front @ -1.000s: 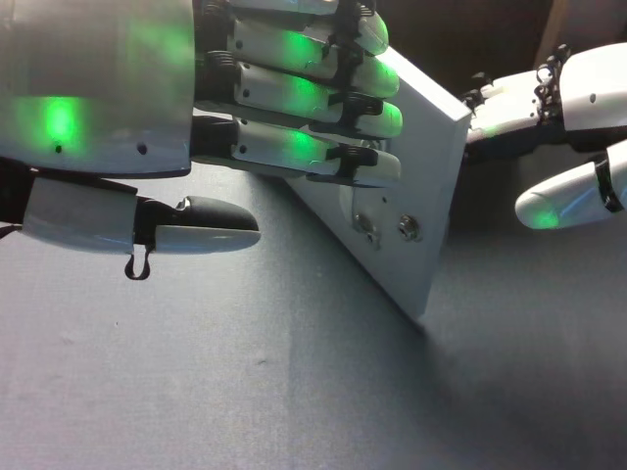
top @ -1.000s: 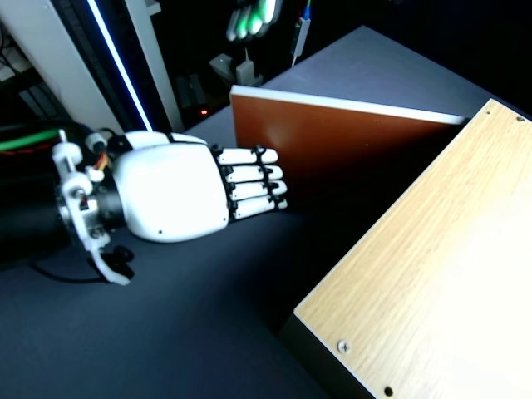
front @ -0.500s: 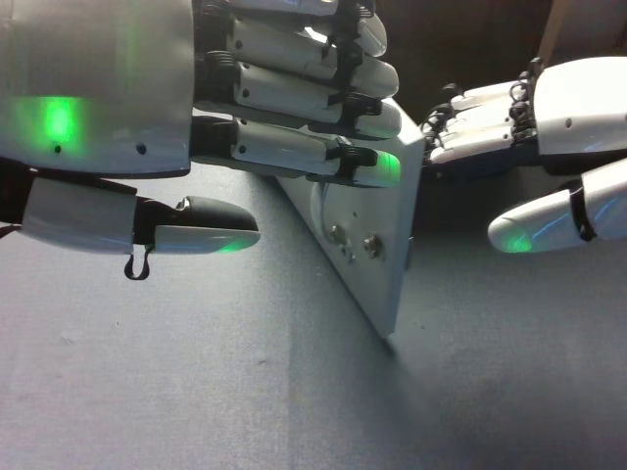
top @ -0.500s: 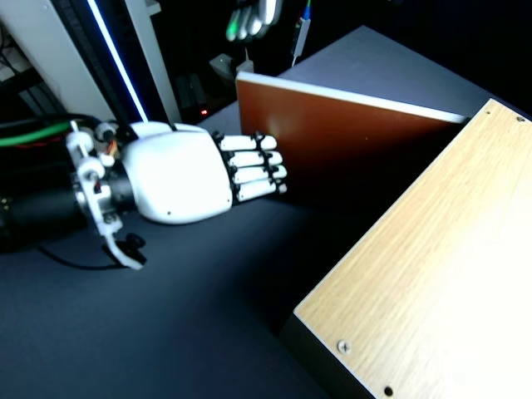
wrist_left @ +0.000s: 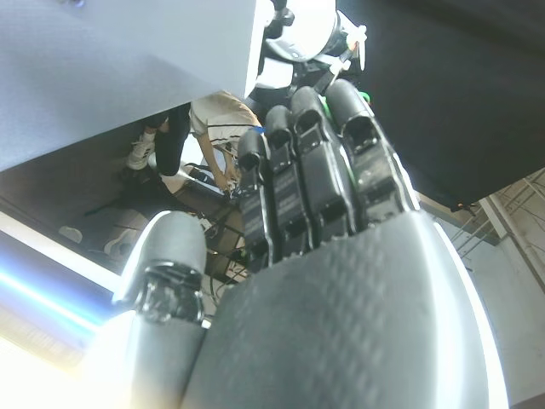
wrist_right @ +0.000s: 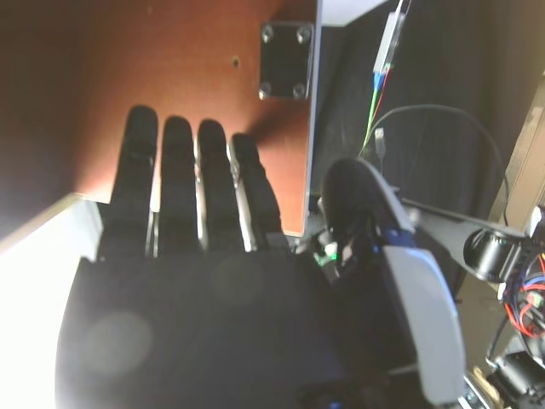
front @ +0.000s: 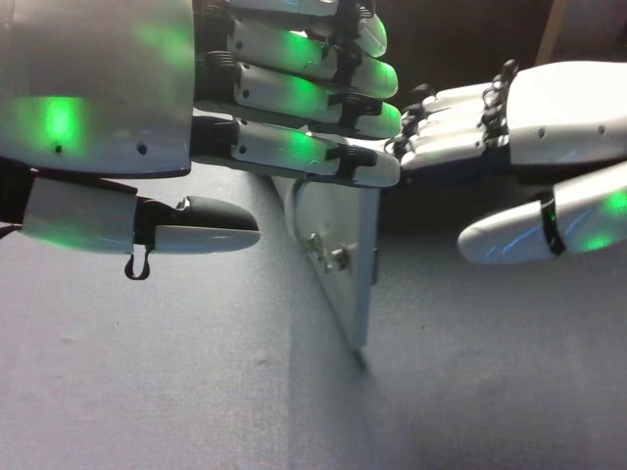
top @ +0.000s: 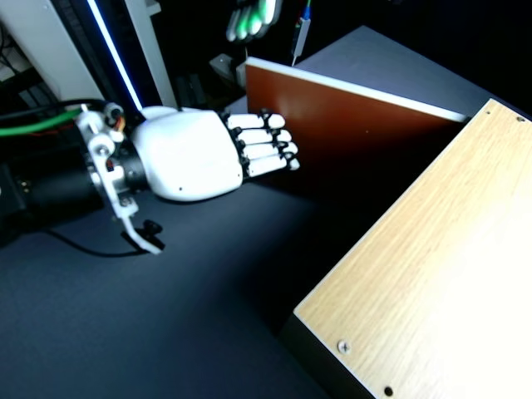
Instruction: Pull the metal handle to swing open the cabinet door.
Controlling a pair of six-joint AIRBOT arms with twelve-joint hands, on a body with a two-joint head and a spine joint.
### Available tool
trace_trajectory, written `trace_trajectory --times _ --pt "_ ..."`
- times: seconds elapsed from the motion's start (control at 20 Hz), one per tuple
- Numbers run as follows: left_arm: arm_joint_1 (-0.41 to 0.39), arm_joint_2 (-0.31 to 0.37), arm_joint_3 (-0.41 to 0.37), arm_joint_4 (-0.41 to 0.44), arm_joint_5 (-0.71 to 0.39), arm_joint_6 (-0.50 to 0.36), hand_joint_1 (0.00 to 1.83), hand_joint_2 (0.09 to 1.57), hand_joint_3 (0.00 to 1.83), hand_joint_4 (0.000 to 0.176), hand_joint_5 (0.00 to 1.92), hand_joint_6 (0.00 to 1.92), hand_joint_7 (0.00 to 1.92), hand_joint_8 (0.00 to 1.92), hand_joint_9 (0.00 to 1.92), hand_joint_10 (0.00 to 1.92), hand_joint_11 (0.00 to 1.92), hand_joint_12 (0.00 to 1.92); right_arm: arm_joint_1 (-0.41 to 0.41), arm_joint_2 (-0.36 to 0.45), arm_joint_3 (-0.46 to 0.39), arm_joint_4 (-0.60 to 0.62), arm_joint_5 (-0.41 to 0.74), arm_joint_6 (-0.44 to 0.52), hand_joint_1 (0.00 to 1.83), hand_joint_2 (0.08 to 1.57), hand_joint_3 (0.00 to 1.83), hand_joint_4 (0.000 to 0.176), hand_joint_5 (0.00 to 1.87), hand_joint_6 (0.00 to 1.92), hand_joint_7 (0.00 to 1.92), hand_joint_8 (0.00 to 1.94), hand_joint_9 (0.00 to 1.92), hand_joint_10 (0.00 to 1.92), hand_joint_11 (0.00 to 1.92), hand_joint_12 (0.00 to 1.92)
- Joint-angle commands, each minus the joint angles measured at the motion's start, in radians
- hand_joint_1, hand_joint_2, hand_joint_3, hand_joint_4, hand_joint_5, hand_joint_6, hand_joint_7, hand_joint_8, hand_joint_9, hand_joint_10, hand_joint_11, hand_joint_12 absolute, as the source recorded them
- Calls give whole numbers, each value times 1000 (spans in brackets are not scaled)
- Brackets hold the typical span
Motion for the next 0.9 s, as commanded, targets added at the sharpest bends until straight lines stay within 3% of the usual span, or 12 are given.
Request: trace_trajectory --times 0.0,0.45,0.85 --pt "-9 6 -3 -97 -19 6 0 1571 124 0 381 3 388 3 362 4 21 790 6 2 -6 92 57 -12 0 1571 113 0 110 2 135 2 129 1 0 489" --pt "-9 6 -3 -97 -19 6 0 1571 124 0 382 2 388 2 363 2 14 791 2 -4 -45 114 76 -98 0 1571 115 0 119 4 152 4 145 3 0 508" --pt "-9 6 -3 -97 -19 6 0 1571 123 0 380 0 389 0 363 0 12 798 -2 -8 -89 114 80 -104 0 1571 108 0 117 1 141 1 131 2 0 496"
